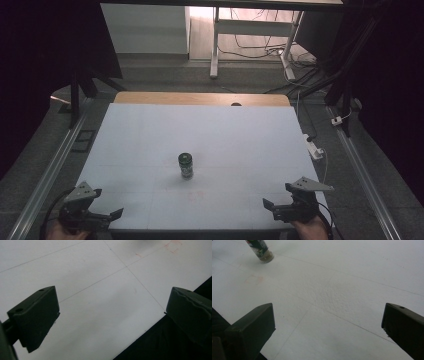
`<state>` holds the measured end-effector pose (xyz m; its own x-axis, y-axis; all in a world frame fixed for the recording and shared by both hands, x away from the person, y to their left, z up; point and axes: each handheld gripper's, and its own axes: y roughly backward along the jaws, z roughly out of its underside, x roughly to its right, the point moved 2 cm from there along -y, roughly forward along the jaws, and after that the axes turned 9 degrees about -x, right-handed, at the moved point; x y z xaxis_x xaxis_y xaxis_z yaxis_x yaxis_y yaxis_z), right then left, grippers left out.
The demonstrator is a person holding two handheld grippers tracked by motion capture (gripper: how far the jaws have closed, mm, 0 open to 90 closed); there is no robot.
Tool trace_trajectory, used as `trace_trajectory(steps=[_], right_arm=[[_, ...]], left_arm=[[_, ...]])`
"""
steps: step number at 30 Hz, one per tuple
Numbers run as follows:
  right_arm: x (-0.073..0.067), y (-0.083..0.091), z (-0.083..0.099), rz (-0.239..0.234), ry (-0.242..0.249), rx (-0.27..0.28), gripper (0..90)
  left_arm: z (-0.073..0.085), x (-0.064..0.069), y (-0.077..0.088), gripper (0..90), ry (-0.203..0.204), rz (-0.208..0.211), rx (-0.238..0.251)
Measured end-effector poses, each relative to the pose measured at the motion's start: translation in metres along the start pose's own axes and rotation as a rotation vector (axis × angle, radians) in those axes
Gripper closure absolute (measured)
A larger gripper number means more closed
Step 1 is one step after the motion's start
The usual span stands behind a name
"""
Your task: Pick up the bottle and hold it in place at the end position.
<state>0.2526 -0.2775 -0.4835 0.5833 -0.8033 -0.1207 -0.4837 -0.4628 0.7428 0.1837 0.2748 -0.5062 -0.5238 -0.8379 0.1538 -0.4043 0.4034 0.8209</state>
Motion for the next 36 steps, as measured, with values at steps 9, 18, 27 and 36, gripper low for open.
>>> trace_trajectory(steps=[9, 18, 27, 36], right_arm=[[-0.001, -0.001, 0.000, -0.003, 0.012, -0.007, 0.0], [-0.002, -0.002, -0.001, -0.004, 0.026, -0.021, 0.0], [-0.002, -0.003, -0.001, -0.006, 0.028, -0.025, 0.0], [-0.003, -0.003, -0.001, -0.010, 0.029, -0.027, 0.0]], left_arm=[[-0.001, 0.001, 0.000, 0.0, 0.005, 0.005, 0.000], [-0.007, 0.004, 0.003, 0.0, -0.012, 0.021, 0.039], [-0.012, 0.004, 0.001, 0.0, -0.044, 0.068, 0.059], [-0.019, 0.006, -0.005, 0.0, -0.094, 0.117, 0.081]])
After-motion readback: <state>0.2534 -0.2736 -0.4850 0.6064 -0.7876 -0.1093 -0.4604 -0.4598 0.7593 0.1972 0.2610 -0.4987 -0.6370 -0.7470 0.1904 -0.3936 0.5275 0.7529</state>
